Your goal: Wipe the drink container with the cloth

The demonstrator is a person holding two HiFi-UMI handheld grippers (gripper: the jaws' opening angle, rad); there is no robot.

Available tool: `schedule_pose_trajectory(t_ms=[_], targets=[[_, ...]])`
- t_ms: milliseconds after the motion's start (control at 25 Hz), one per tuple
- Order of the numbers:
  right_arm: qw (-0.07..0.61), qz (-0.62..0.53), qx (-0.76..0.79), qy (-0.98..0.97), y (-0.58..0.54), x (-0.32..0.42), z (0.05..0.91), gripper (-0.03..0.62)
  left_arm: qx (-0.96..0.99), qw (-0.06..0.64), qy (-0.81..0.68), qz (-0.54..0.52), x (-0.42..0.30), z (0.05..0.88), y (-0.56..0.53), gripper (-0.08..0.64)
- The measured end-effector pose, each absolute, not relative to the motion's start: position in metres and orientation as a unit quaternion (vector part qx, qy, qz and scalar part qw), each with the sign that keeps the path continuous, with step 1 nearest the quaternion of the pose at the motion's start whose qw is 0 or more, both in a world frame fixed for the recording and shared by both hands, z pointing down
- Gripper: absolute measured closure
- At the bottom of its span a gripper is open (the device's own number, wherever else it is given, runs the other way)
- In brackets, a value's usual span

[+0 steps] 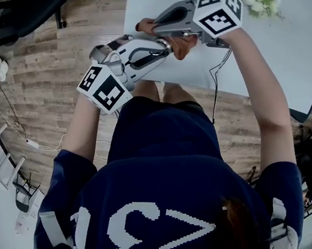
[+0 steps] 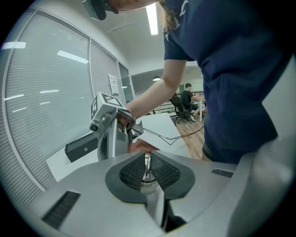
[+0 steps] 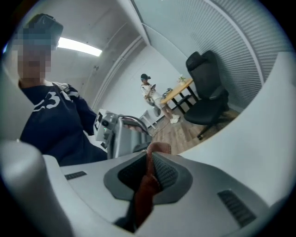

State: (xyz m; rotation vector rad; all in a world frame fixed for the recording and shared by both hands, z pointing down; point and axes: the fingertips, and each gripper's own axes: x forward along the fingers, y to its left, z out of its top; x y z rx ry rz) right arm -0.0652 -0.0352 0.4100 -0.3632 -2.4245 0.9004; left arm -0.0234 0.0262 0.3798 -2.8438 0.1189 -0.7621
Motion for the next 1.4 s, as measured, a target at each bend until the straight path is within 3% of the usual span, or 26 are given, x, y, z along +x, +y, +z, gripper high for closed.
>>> schedule_pose_trajectory(t_ms=[200,480,680,1000,1120,1400], targets=[[0.284,0.304,-0.199,-0.888,-0.021,-0.078,0.404,0.549,-0.959,0.104,0.041,-0.262,-0.020,0.381,0.029,0.515],[0.289,0.347,-0.065,-0.890,-0.072,-0.043,0.478,0.549,-0.958,0.097,0.060,-0.263,-0.023,0.381,0.025,0.515],[0.198,0.353,0.051,-0.913,-0.082,-0.022,0.473,0.549,-0.959,0.068,0.105,-0.254,-0.032,0.380,0.010,0.515],[0.039,0.307,0.113,-0.944,-0.053,-0.044,0.372,0.549,-0.957,0.028,0.164,-0.238,-0.031,0.378,-0.011,0.515],[0.068,0.256,0.181,-0.947,-0.056,-0.033,0.387,0.549,-0.954,0.015,0.180,-0.238,-0.031,0.377,-0.017,0.516],[0.128,0.276,0.348,-0.887,-0.073,0.030,0.482,0.549,-0.949,-0.043,0.225,-0.216,-0.034,0.377,-0.035,0.517]])
